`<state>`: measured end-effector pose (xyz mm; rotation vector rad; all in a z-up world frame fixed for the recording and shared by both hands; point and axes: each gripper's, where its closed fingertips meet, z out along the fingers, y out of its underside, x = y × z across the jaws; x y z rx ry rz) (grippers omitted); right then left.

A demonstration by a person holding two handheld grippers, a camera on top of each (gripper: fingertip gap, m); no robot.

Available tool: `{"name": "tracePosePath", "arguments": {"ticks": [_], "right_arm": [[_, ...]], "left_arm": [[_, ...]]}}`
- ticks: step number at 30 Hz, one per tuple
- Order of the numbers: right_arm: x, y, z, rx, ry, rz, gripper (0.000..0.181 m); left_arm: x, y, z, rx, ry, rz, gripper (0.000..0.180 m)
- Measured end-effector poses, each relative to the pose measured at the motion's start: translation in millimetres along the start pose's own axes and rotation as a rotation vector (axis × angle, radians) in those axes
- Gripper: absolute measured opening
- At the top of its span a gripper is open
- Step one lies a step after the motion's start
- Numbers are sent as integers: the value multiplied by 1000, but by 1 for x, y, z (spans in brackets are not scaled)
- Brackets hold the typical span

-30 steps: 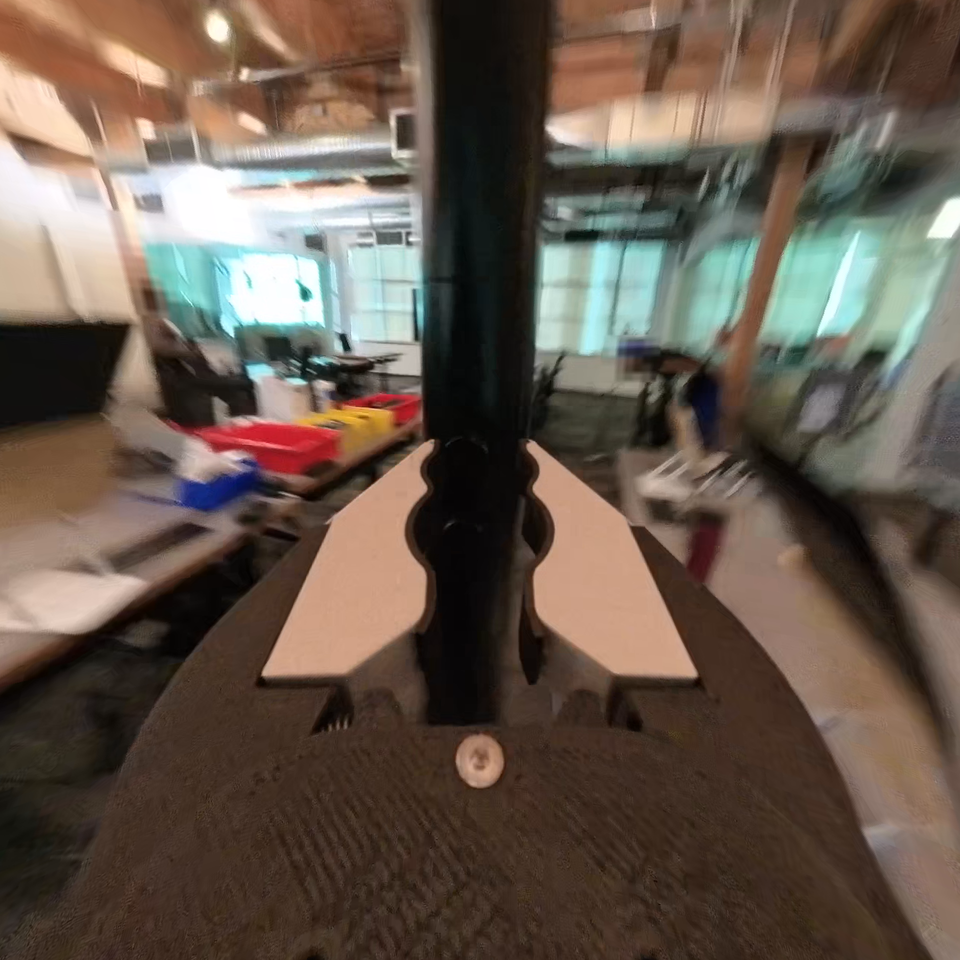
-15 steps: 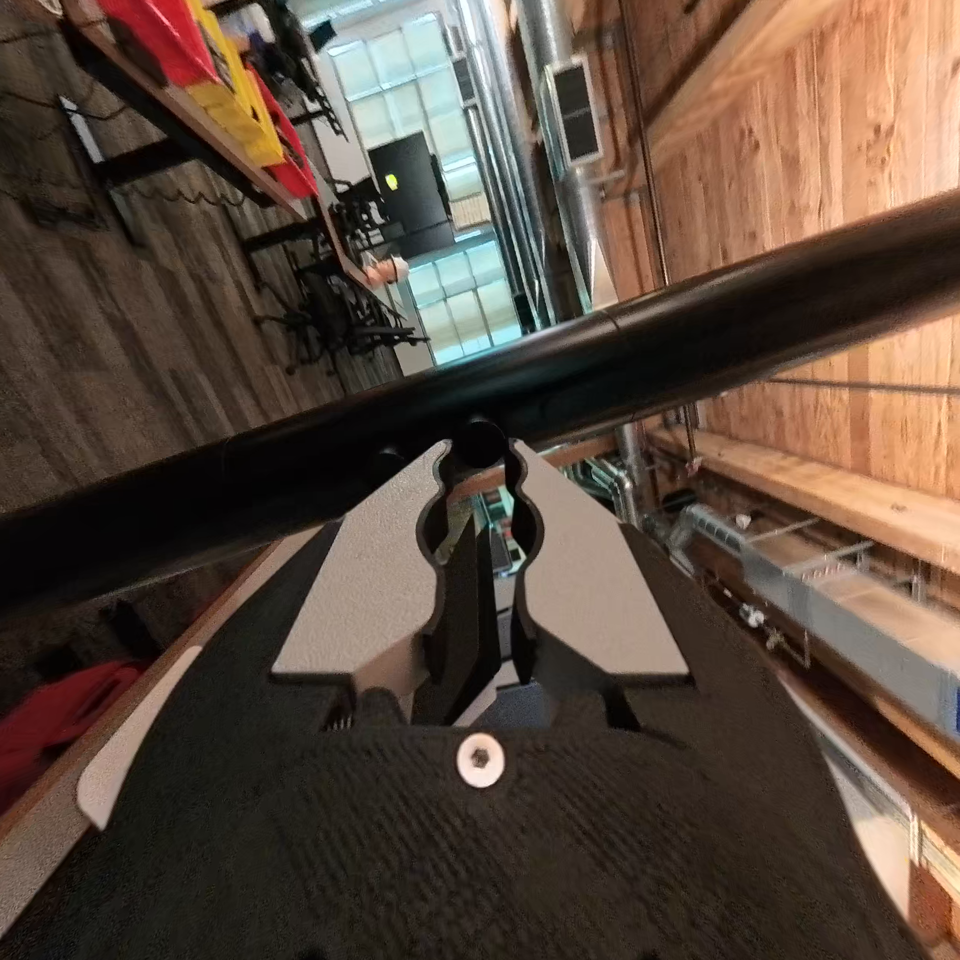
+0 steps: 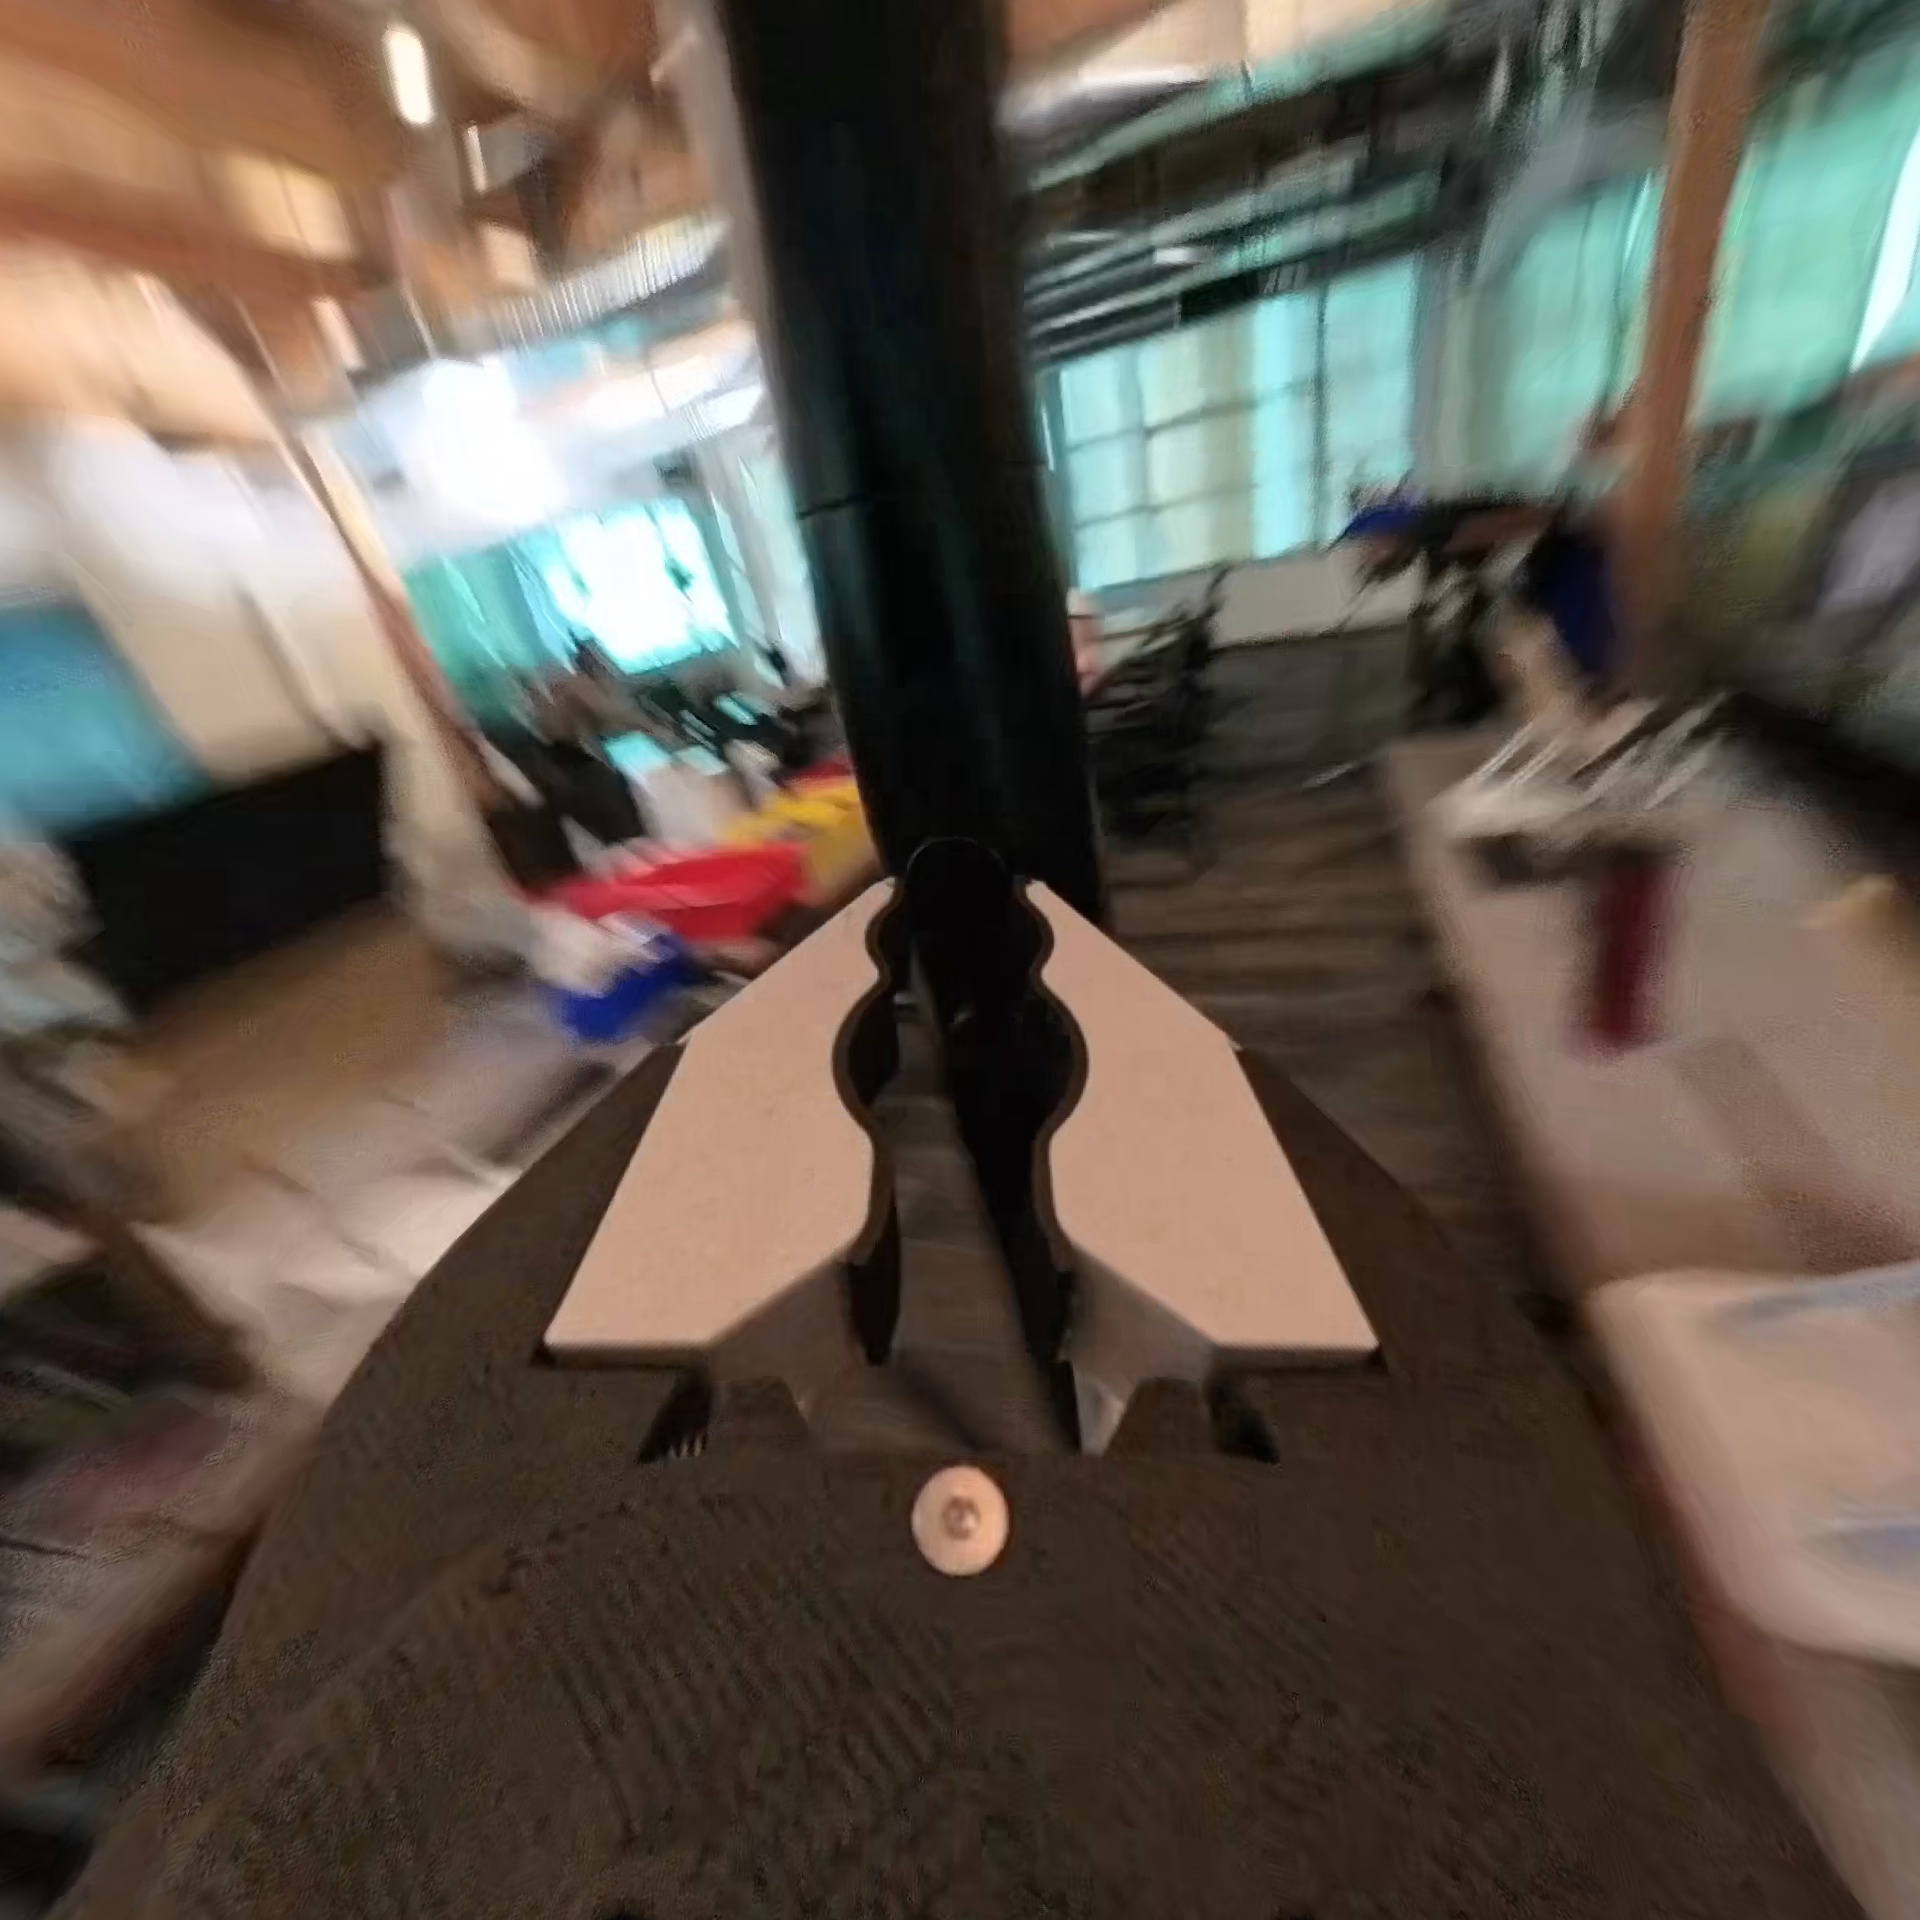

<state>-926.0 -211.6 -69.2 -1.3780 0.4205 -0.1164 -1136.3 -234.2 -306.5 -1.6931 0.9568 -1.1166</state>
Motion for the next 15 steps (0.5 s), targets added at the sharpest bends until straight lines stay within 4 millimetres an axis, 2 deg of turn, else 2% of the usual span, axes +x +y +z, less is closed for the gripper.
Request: {"name": "tracePosePath", "arguments": {"ticks": [3,4,8,11,13,15], "right_arm": [[-4,3,-1,94,-130,795,16],[-5,3,-1,127,-139,925,16],[-7,5,-1,230,-169,1126,15],[-8,6,-2,230,-186,1004,15],[-7,8,-4,184,-162,756,14],[-5,3,-11,165,-104,413,20]], "left_arm": [[0,-1,0,3,0,2,48],[1,-1,0,4,0,1,47],[1,0,-1,0,1,1,47],[1,1,-2,-2,1,1,48],[2,1,-3,-1,2,-1,48],[1,2,-3,-1,-1,1,49]]}}
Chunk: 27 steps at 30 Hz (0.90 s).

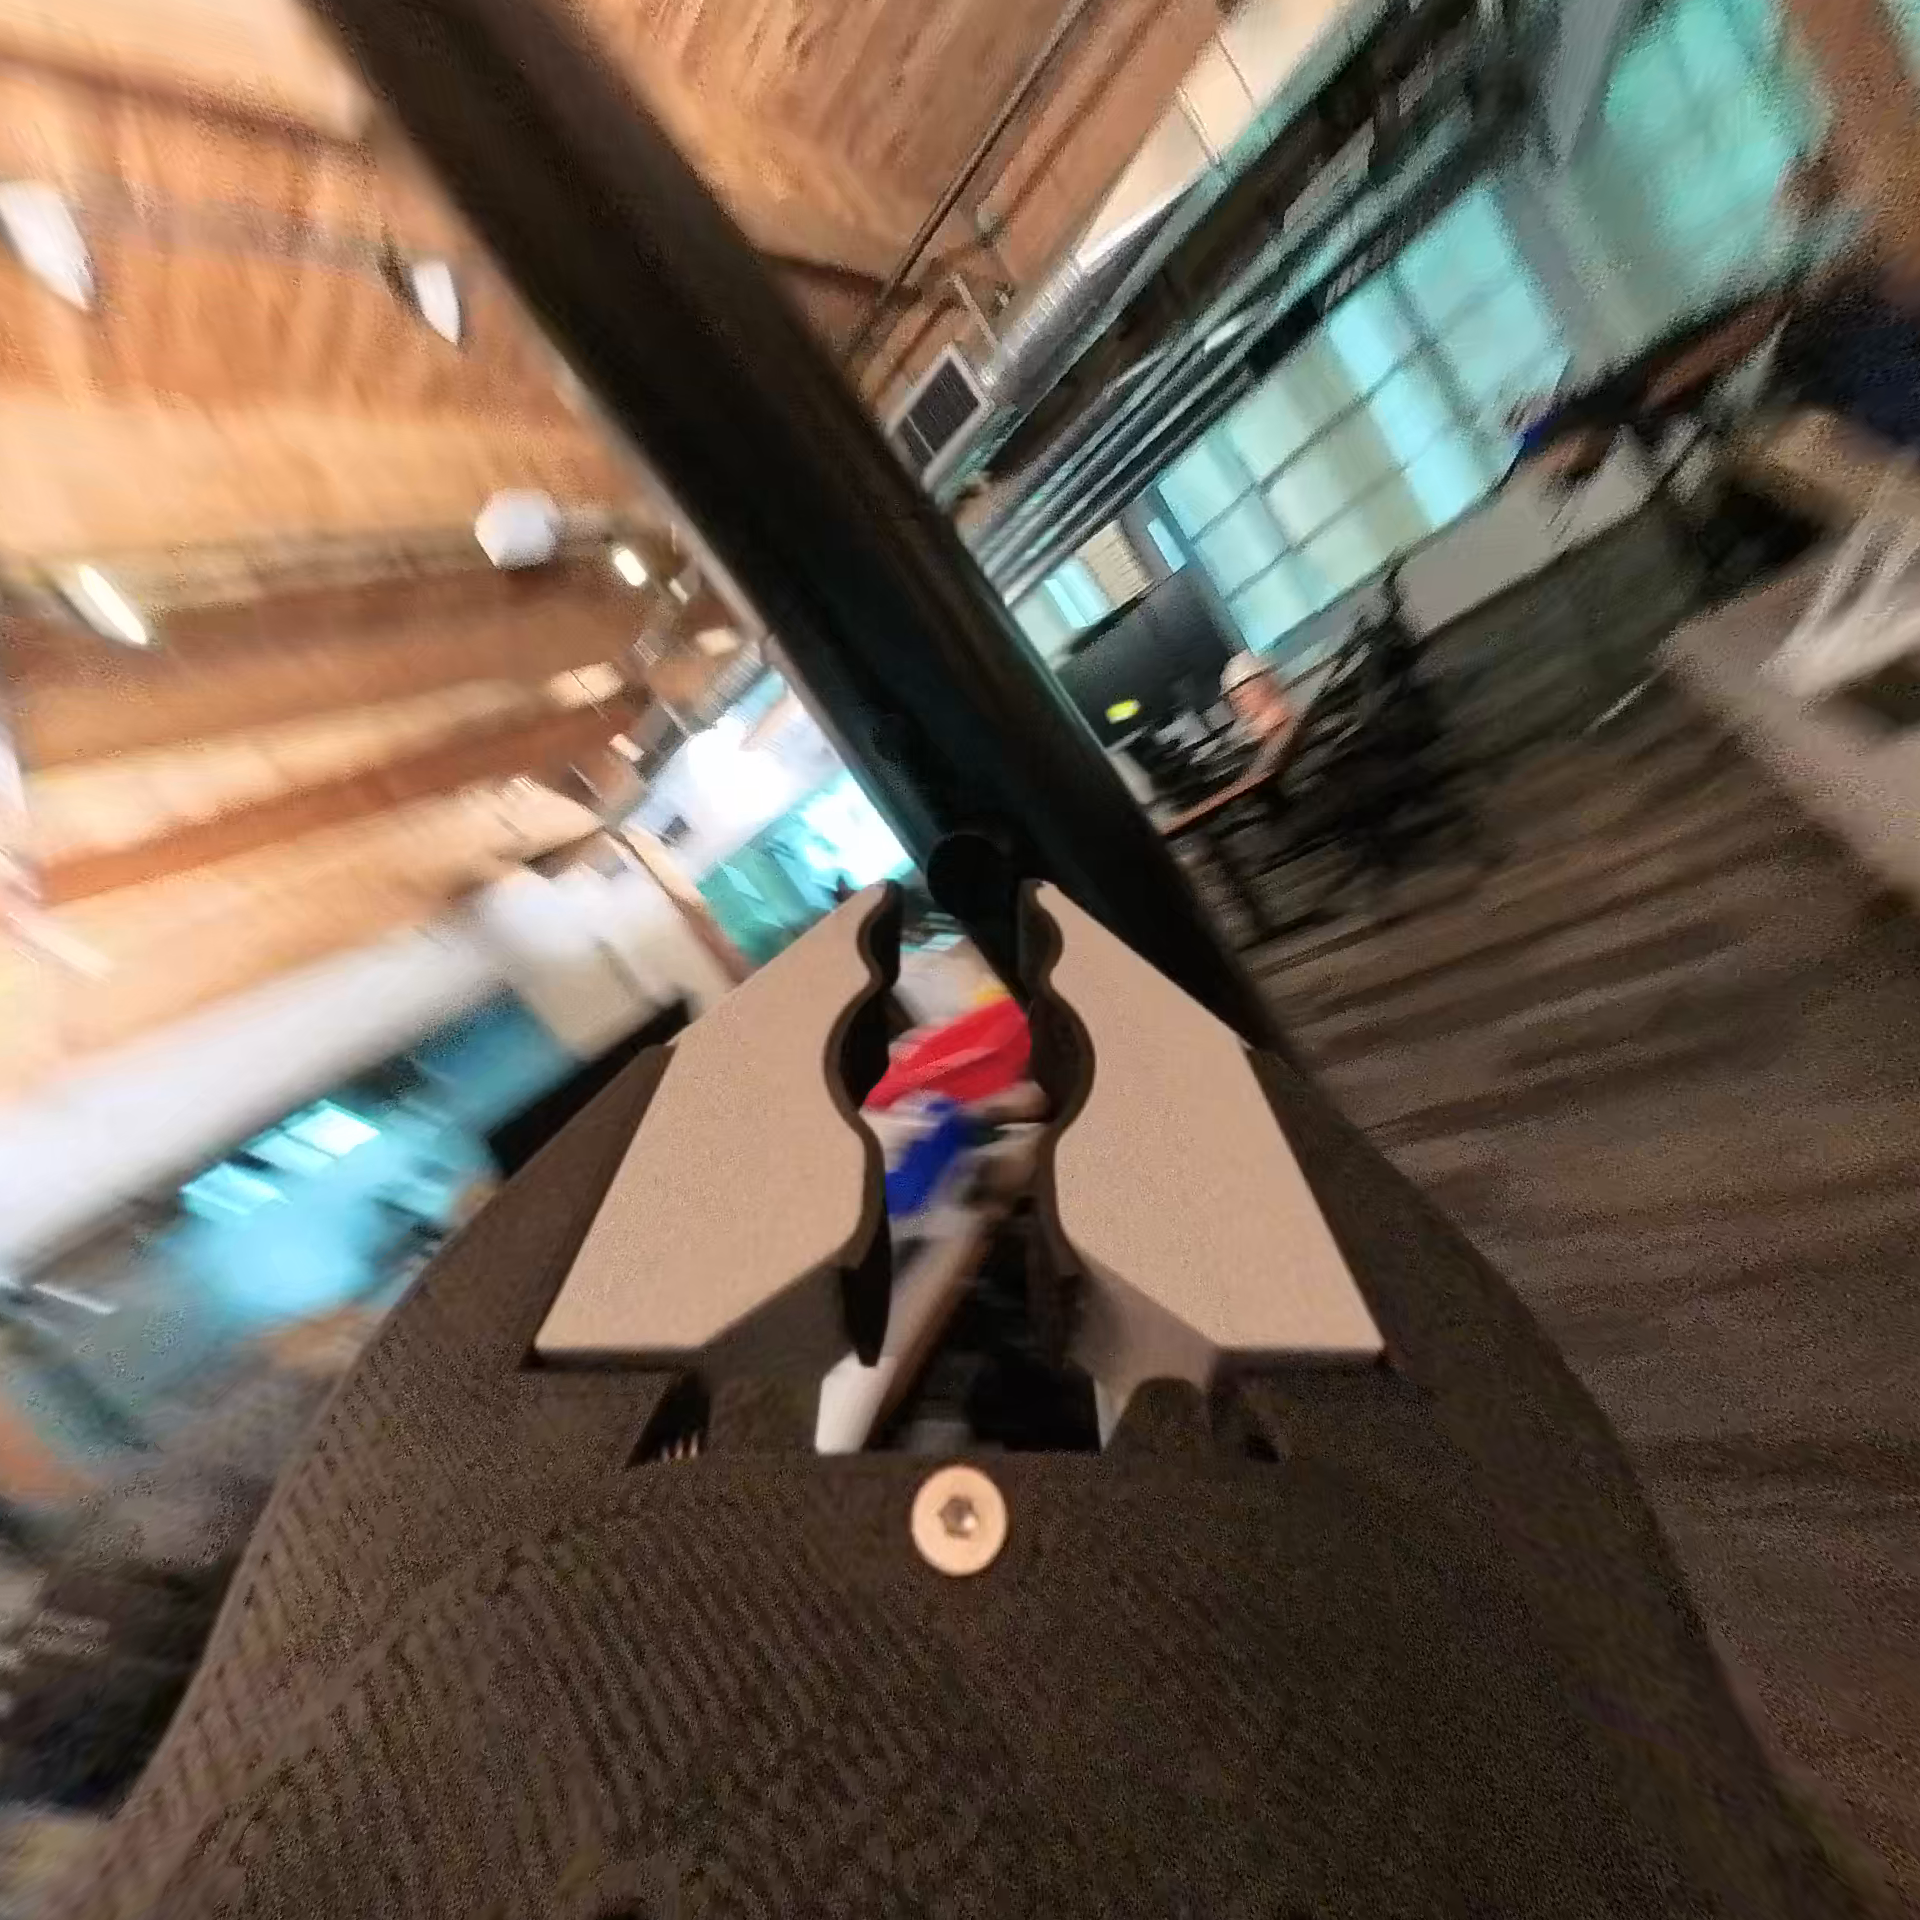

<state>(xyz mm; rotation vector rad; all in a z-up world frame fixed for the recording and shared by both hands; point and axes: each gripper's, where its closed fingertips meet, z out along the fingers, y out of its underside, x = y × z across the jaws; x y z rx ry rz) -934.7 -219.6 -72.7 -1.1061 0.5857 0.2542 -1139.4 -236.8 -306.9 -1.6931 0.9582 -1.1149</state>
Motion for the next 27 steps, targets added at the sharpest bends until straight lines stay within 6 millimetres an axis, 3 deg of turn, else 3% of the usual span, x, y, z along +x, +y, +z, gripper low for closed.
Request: {"name": "tracePosePath", "arguments": {"ticks": [5,9,12,17,23,27], "right_arm": [[-12,-18,1,-35,107,-1015,38],[-16,-18,8,-80,157,-1465,33],[-12,-6,13,-145,129,-1614,22],[-3,2,16,-216,89,-1836,23],[6,-5,13,-255,64,-1983,22],[7,-7,12,-244,10,-1969,18]], "left_arm": [[2,2,-1,-3,8,-5,49],[5,0,-2,2,17,5,49],[6,0,-2,6,21,6,49],[6,-2,-3,13,19,4,50],[4,-2,-4,13,15,-3,50],[3,-3,-5,19,18,-6,50]]}}
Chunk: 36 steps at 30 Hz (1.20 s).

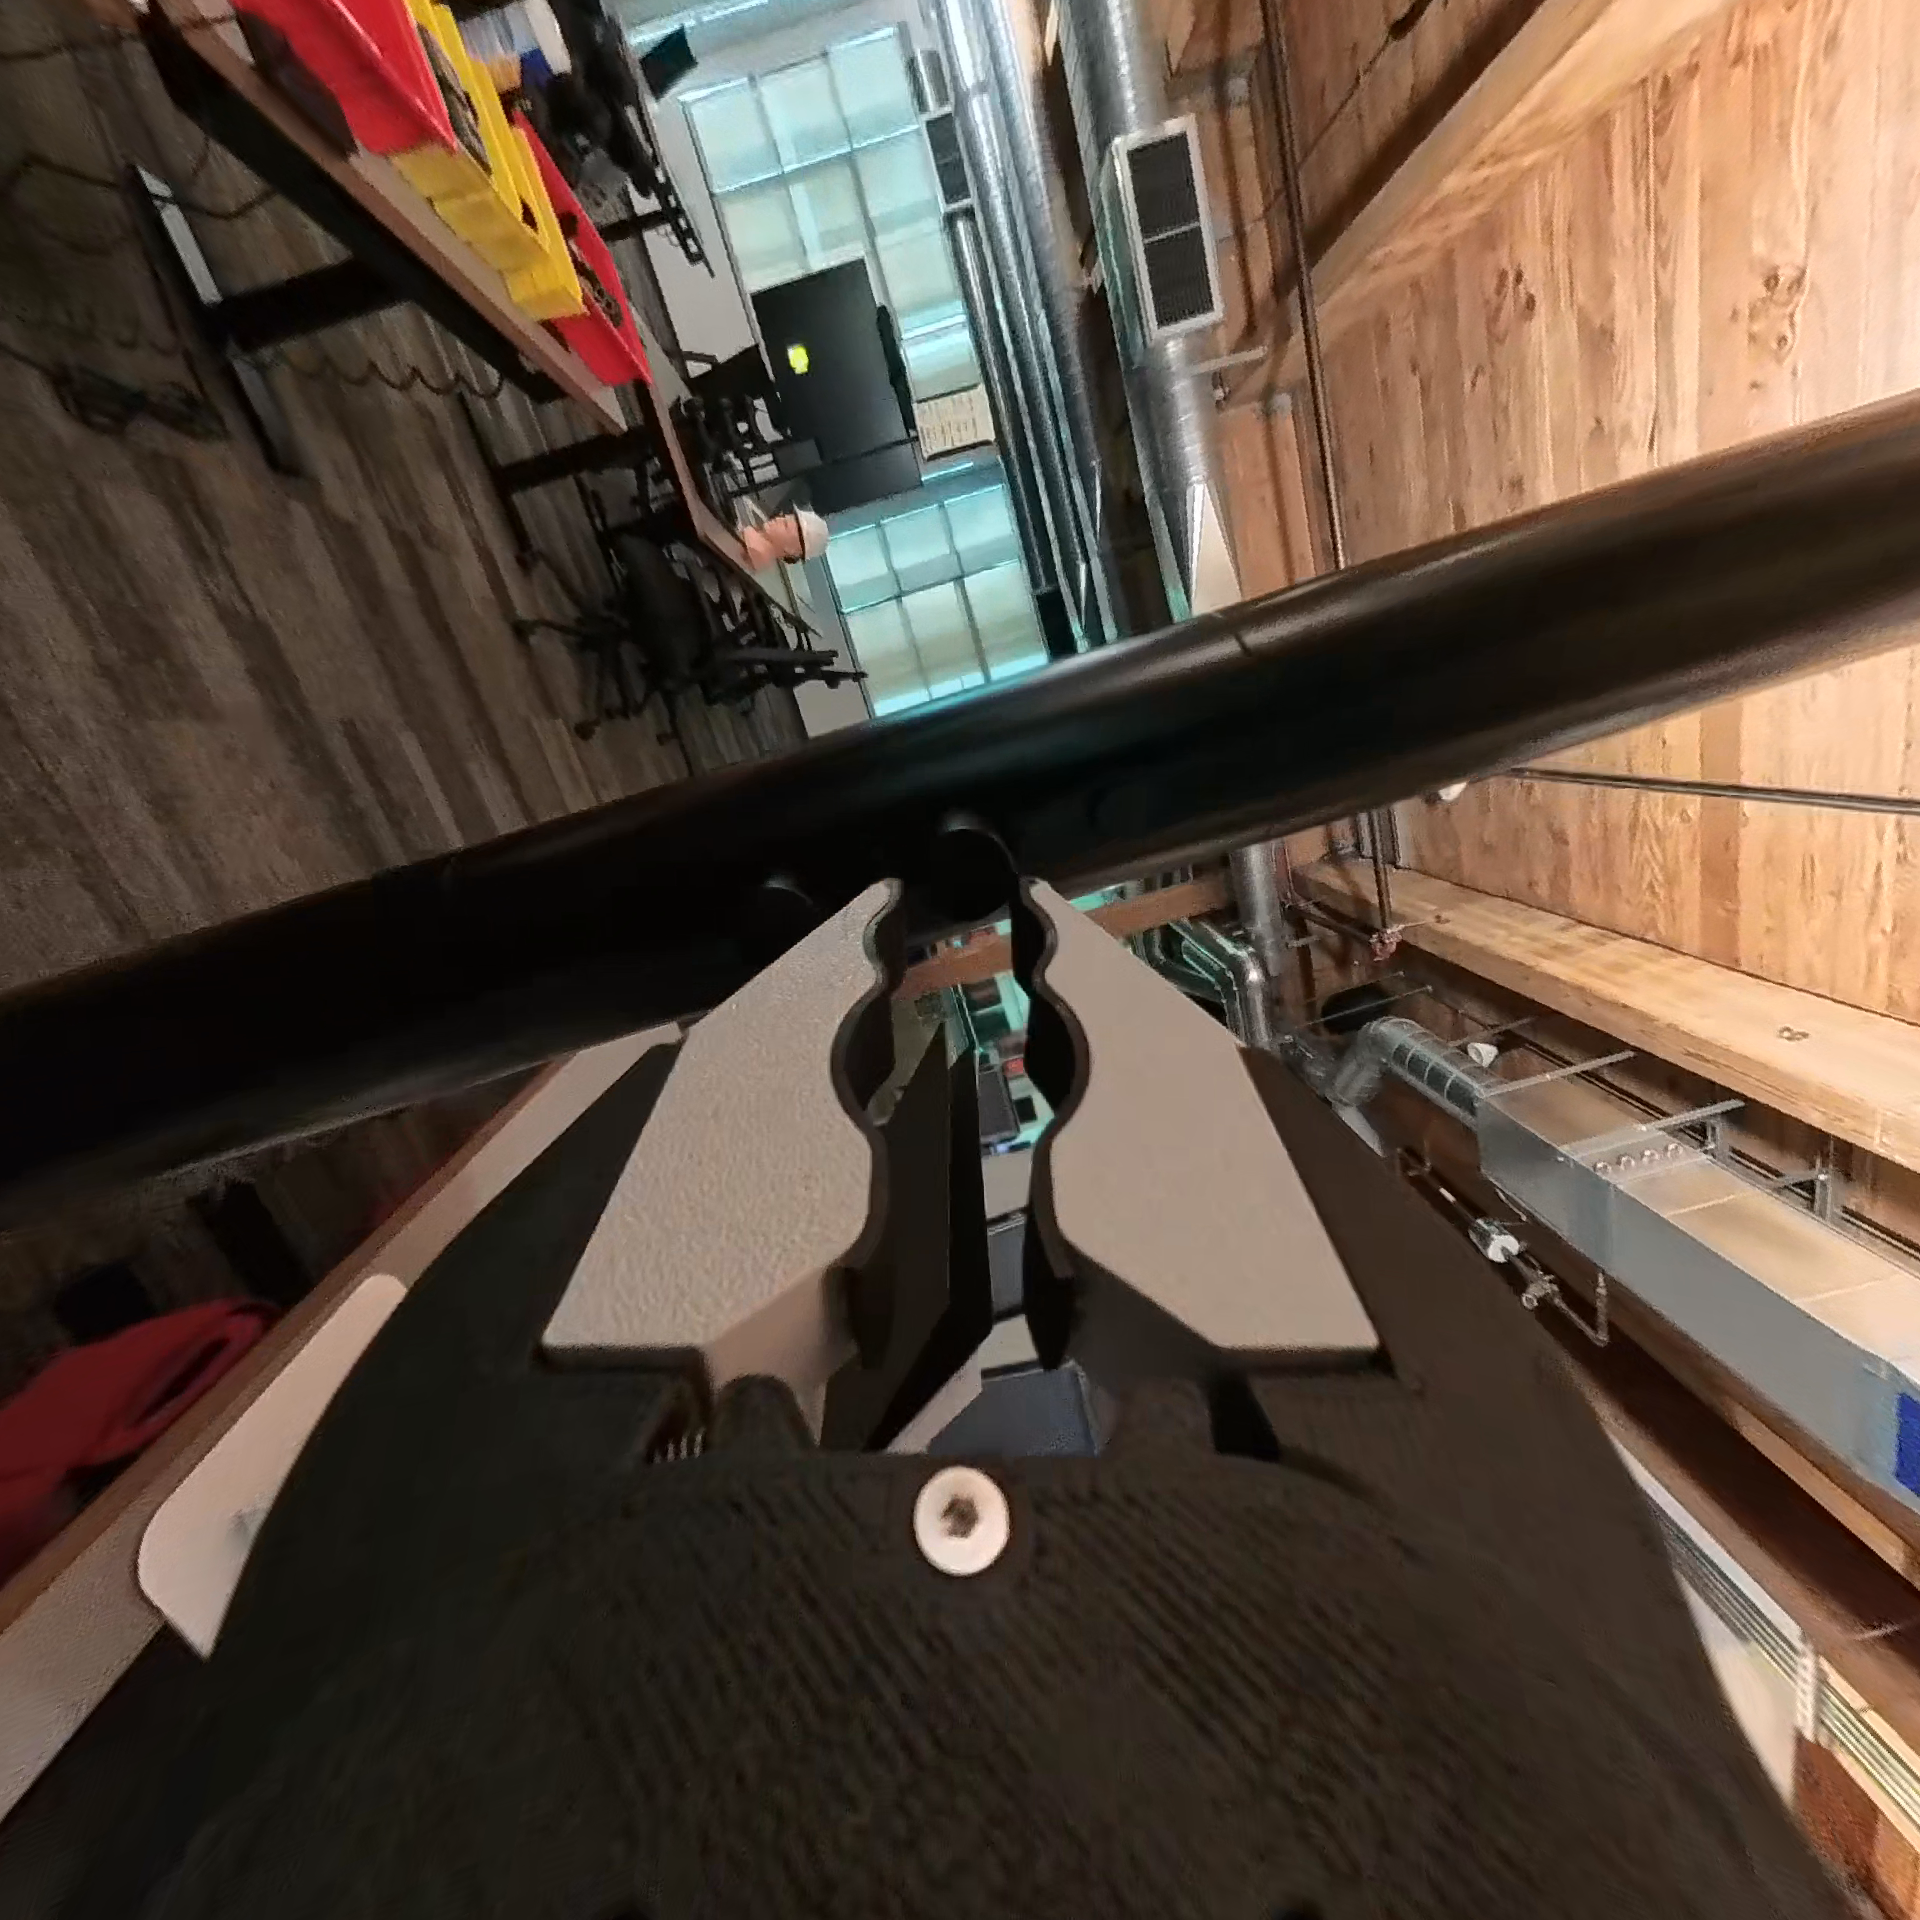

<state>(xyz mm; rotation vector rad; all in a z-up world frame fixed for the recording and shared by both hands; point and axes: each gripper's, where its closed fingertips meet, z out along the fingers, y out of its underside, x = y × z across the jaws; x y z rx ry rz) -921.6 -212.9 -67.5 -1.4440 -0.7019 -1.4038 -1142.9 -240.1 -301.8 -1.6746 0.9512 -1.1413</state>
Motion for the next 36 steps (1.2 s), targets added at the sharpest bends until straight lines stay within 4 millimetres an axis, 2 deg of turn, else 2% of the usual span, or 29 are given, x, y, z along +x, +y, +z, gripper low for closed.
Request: {"name": "tracePosePath", "arguments": {"ticks": [9,13,15,18,20,25,30,34,36], "right_arm": [[2,-6,0,56,22,-184,18],[2,-7,1,64,14,-200,17],[3,-7,1,54,-9,-116,17],[3,-6,2,21,-53,204,17],[3,-5,1,-21,-42,476,16],[1,-5,1,-17,-97,1359,17],[-2,-8,0,176,-150,2246,16],[-4,-10,-1,245,-118,2463,17],[-5,-11,0,266,-97,2437,17]], "left_arm": [[4,1,4,-5,14,16,51],[3,1,5,-7,11,11,51],[3,1,5,-8,13,10,51],[4,1,8,-10,13,9,50],[6,2,9,-10,17,7,50],[8,2,10,-10,27,10,49],[6,4,8,-11,24,2,49],[5,2,6,2,14,3,49],[5,1,5,7,11,2,49]]}}
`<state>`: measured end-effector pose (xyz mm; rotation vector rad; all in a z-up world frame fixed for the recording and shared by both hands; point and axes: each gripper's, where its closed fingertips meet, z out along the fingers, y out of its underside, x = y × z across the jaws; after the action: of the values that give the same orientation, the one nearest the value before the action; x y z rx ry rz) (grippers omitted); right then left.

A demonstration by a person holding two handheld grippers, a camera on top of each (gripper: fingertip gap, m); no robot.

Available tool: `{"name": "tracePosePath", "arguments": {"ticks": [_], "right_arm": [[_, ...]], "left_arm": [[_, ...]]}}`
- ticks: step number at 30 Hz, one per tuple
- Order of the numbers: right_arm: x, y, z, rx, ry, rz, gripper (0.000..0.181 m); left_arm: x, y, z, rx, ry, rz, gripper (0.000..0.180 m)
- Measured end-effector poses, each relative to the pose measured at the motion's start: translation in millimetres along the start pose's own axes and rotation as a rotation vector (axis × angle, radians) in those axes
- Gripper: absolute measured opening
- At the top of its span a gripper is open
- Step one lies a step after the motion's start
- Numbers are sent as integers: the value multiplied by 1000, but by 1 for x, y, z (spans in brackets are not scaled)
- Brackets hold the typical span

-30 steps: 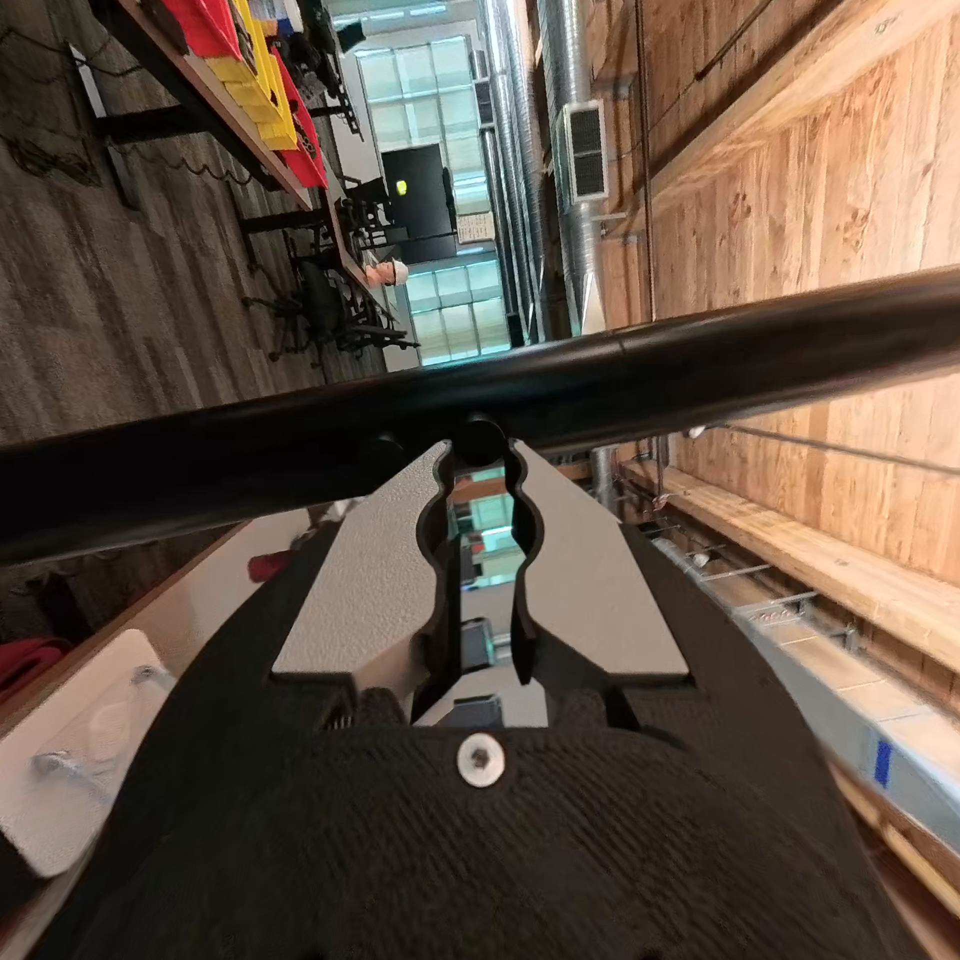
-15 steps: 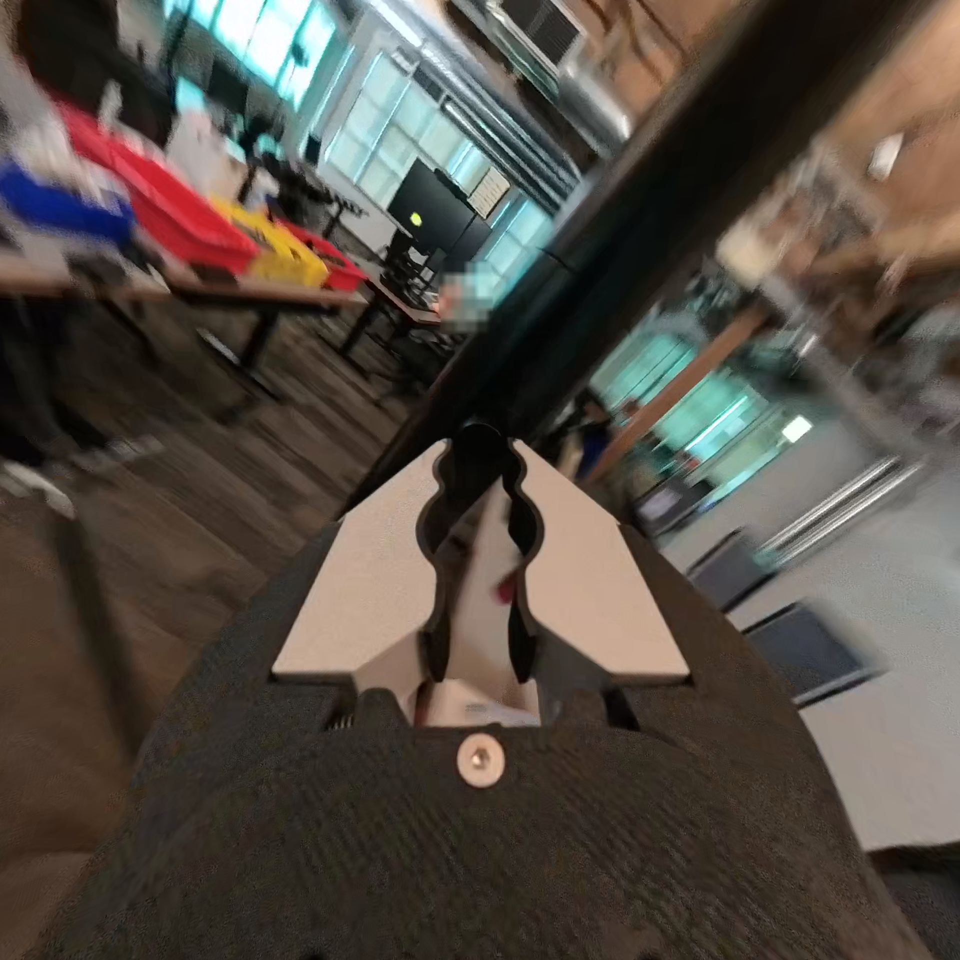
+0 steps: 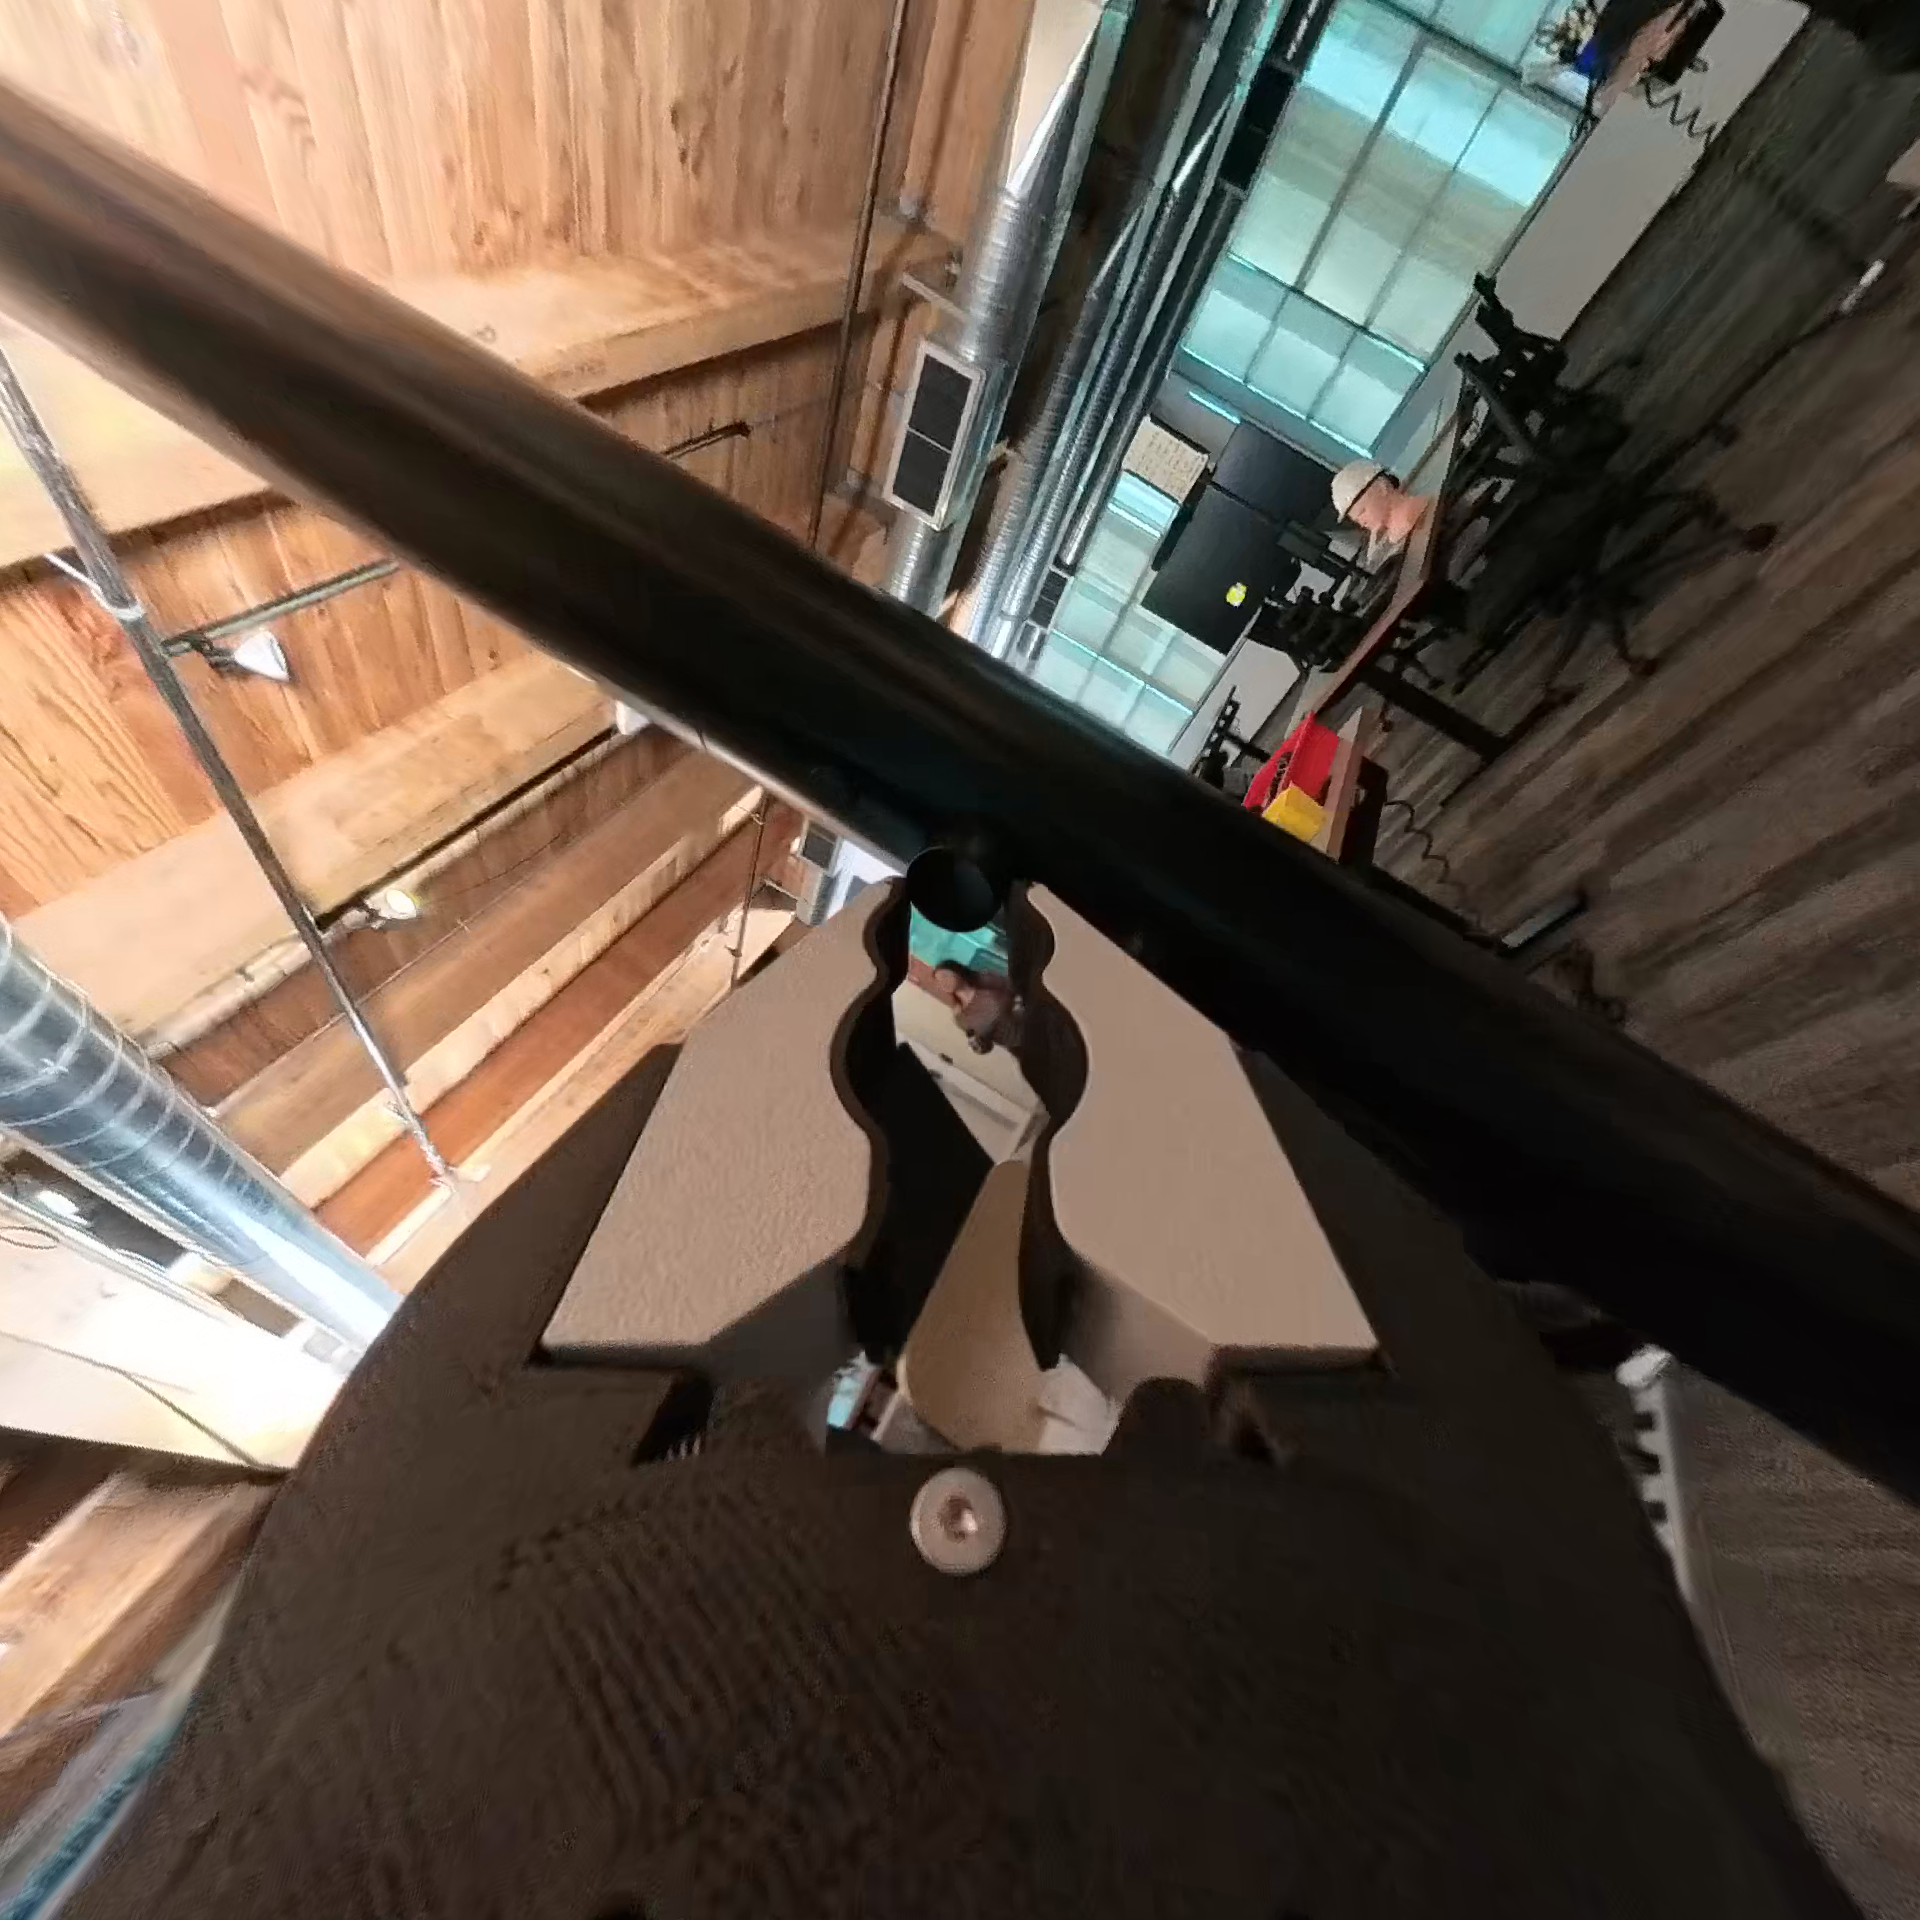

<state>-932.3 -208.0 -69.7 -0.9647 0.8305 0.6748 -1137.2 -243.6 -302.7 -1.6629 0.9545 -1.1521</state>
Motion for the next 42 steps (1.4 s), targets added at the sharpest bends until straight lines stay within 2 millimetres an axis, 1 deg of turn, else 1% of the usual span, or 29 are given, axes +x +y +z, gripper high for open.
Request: {"name": "tracePosePath", "arguments": {"ticks": [3,5,6,8,10,11,13,15,17,19,21,24,26,29,33,34,36,39,40,42], "right_arm": [[1,0,0,-24,12,-140,17],[0,0,-3,-55,35,-316,18],[-3,-1,-5,-65,40,-424,22],[-10,-7,-10,-58,60,-709,24],[-13,-19,-15,-26,140,-1065,30],[-16,-22,-16,-20,163,-1243,31],[-20,-22,-12,-36,195,-1562,35],[-26,-15,-8,-47,179,-1813,34],[-24,-4,-3,-106,154,-1975,32],[-22,-1,-3,-144,165,-2082,31],[-21,-3,-3,-154,181,-2150,27],[-7,-1,0,-232,208,-2159,26],[-6,1,1,-231,192,-2158,24],[-3,-6,4,-227,232,-2153,17],[-3,-8,3,-210,197,-2139,17],[-2,-9,2,-215,188,-2093,16],[-2,-10,1,-212,181,-1937,17],[-1,-11,0,-158,205,-1589,17],[0,-11,-1,-136,212,-1410,17],[1,-10,-1,-97,178,-965,17]], "left_arm": [[-2,0,-3,3,-4,-10,49],[-3,1,-5,8,-7,-6,49],[-4,1,-6,10,-9,-4,50],[-5,0,-8,10,-10,-6,50],[-7,1,-10,11,-10,-8,50],[-7,1,-10,12,-10,-8,50],[-7,1,-9,11,-7,-6,50],[-6,1,-9,8,1,-3,50],[-6,1,-8,7,7,3,50],[-6,0,-8,6,12,7,50],[-7,-1,-8,8,9,6,50],[-8,0,-7,5,4,-6,51],[-10,0,-7,6,-1,-3,51],[-12,-1,-8,10,0,-4,51],[-17,-2,-9,10,-3,-7,50],[-18,-3,-9,9,-3,-8,51],[-19,-4,-9,11,-4,-7,50],[-22,-5,-10,15,-6,-7,49],[-24,-6,-10,15,-6,-9,49],[-31,-9,-11,16,-9,-6,49]]}}
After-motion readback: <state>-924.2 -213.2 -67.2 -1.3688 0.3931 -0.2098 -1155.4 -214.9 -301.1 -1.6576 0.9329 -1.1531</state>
